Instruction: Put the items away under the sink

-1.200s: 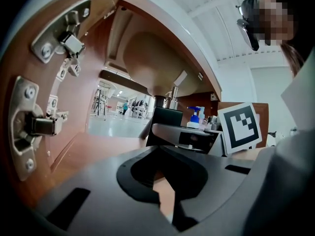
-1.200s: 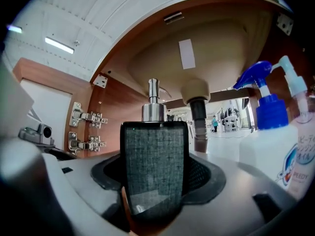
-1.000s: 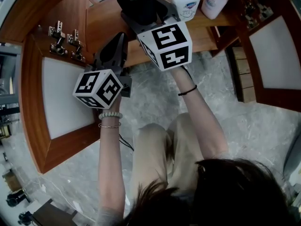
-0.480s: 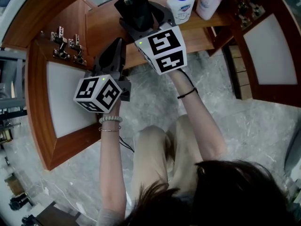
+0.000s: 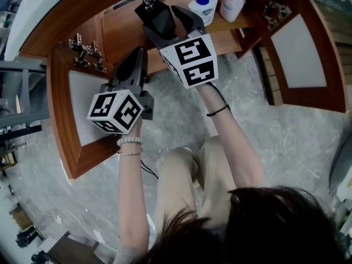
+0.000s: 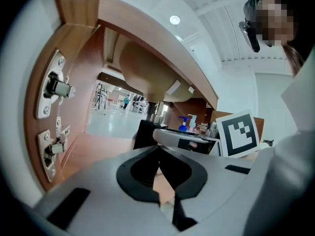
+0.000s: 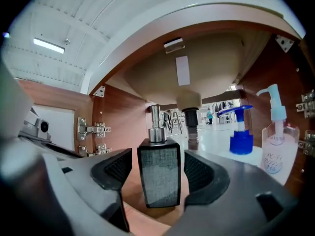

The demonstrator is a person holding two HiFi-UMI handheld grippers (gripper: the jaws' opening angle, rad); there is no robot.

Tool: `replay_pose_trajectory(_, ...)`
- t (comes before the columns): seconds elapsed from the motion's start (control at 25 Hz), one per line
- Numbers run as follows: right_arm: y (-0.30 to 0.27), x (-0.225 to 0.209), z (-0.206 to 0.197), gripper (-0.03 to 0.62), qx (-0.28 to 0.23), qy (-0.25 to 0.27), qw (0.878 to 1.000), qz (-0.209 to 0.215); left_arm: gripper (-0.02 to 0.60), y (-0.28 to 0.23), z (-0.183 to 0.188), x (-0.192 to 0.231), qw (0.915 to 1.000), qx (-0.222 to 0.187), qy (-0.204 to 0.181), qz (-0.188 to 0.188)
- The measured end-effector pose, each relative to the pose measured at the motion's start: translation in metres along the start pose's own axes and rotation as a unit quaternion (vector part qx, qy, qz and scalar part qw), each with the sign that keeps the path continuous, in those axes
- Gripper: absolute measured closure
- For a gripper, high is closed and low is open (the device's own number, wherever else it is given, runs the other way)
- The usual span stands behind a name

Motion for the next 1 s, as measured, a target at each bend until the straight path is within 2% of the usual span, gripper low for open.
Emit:
replay_pose_trajectory(0.48,0.042,0.005,0.042,0.285,0.035,-0.019,0.999,0.015,0.578,0.017,0.035,-0.042,0.9994,0.026,0.017,-0.015)
replay_pose_trajectory(0.56,0.05,0.006,0.05,0.341,0.039,-0.018,0.999,0.017,0.578,0.019,0.041,-0.049,0.9992,0.031,0.019,-0.018)
replay_pose_trajectory(1.0,0.088,0.013,0.094,0.452,0.067,-0.023,0.997,0.019,0.578,0.039,0.071,-0.085,0.997,0.06,0.038,-0.03)
Point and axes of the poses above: the fingertips, and each gripper's own axes: y backward along the fingers, x to its left, z out of its top, the point moved 3 cm from there along y, backward along the fingers, and after that the axes turned 5 degrees about y, right-handed, at the moved point
